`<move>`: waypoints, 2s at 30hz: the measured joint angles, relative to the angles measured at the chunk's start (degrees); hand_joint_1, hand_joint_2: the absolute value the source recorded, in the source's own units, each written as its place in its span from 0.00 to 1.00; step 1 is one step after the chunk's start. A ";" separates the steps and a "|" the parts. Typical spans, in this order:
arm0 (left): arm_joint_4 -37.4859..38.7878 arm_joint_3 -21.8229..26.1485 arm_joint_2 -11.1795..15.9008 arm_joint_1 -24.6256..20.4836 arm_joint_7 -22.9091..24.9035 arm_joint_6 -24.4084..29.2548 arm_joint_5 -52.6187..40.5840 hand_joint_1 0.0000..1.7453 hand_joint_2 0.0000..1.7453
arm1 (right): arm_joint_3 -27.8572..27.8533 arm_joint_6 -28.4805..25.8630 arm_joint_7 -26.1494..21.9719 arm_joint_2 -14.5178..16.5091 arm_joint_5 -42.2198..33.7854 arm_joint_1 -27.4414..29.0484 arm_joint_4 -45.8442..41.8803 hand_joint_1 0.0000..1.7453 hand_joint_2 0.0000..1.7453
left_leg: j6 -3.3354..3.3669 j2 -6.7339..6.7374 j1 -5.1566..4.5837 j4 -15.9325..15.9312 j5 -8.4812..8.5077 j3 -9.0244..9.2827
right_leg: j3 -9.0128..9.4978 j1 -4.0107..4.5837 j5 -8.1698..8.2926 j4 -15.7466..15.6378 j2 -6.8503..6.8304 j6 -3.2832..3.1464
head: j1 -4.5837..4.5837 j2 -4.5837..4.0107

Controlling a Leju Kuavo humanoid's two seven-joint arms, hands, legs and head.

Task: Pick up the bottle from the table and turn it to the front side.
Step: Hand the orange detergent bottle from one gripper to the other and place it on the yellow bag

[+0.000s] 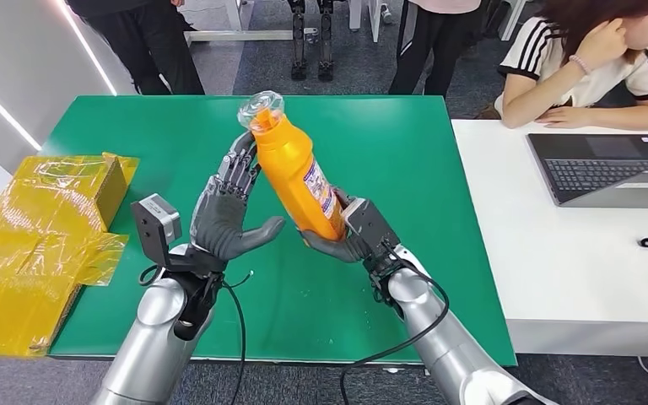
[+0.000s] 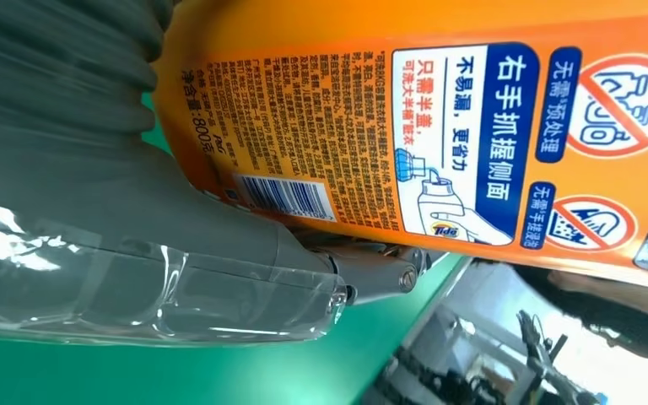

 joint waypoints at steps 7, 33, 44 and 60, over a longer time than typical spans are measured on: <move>6.93 3.80 1.15 -4.79 -0.18 4.96 -5.69 0.00 1.00 | 1.82 -1.10 3.11 -0.07 3.69 0.49 -5.34 1.00 1.00 | 0.00 0.02 0.00 0.00 0.00 0.00 | -0.02 0.00 0.00 0.00 0.02 0.00 | -0.01 0.00; 9.72 4.44 -0.18 -6.52 7.91 -12.60 12.76 0.00 1.00 | 4.08 -1.99 1.66 -0.78 2.65 -0.36 0.08 1.00 1.00 | 0.01 -0.03 -0.01 0.02 -0.01 -0.04 | -0.03 -0.01 0.00 -0.02 -0.01 0.00 | 0.00 0.00; 8.94 0.35 -2.31 -8.01 7.51 -10.24 12.21 0.00 1.00 | 4.04 -3.87 2.35 -0.72 4.01 0.20 -0.36 1.00 1.00 | 0.01 0.01 -0.01 0.02 0.00 -0.04 | -0.06 -0.01 0.01 -0.02 0.03 0.00 | 0.01 0.00; 13.87 -5.53 -2.51 -11.52 2.16 12.35 -13.76 0.16 1.00 | 3.92 -2.84 3.67 -0.72 4.19 0.08 -1.69 1.00 1.00 | 0.01 0.01 -0.01 0.02 -0.01 -0.05 | -0.06 -0.01 0.01 -0.02 0.03 0.00 | 0.00 0.00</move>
